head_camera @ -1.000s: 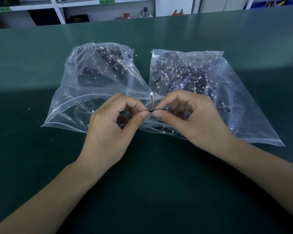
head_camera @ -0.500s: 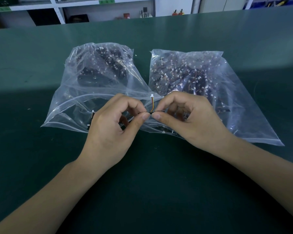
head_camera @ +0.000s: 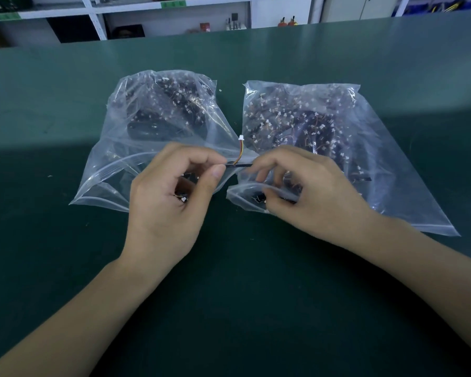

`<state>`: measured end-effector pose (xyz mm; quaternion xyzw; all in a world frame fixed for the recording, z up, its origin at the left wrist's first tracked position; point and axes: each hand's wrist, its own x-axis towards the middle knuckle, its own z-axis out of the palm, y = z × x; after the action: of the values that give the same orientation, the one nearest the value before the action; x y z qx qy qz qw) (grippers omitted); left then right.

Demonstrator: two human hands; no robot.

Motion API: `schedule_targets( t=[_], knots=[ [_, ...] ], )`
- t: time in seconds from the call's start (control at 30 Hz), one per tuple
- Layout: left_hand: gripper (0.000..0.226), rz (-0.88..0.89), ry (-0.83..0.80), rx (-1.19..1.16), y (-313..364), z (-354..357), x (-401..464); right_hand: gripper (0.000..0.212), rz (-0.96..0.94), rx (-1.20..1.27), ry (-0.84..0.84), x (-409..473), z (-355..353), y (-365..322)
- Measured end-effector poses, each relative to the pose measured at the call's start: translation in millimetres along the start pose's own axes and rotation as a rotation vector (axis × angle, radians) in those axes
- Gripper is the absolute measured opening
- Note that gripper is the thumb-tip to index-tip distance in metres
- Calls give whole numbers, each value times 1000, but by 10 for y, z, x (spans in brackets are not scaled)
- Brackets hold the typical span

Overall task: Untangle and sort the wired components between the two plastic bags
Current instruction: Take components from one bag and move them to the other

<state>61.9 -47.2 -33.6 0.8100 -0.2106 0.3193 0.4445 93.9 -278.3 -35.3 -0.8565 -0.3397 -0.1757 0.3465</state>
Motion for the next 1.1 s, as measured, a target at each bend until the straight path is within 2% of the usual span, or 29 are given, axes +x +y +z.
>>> schedule_targets(
  t=[0.2, 0.4, 0.53, 0.73, 1.0, 1.1],
  knots=[
    [11, 120, -2, 6, 16, -10, -11, 29, 46, 56, 76, 6, 3, -7],
    [6, 180, -232, 159, -107, 23, -27, 29, 65, 82, 96, 10, -5, -16],
    [5, 189, -218, 241, -148, 43, -28, 30, 72, 107, 82, 4, -1, -14],
    [4, 144, -150, 205, -130, 28, -37, 26, 73, 108, 114, 11, 4, -13],
    [9, 293, -186, 466, -92, 70, -38, 26, 29, 111, 127, 5, 6, -11],
    [14, 328, -251, 538, -62, 82, -40, 27, 4, 108, 132, -1, 5, -17]
  ],
)
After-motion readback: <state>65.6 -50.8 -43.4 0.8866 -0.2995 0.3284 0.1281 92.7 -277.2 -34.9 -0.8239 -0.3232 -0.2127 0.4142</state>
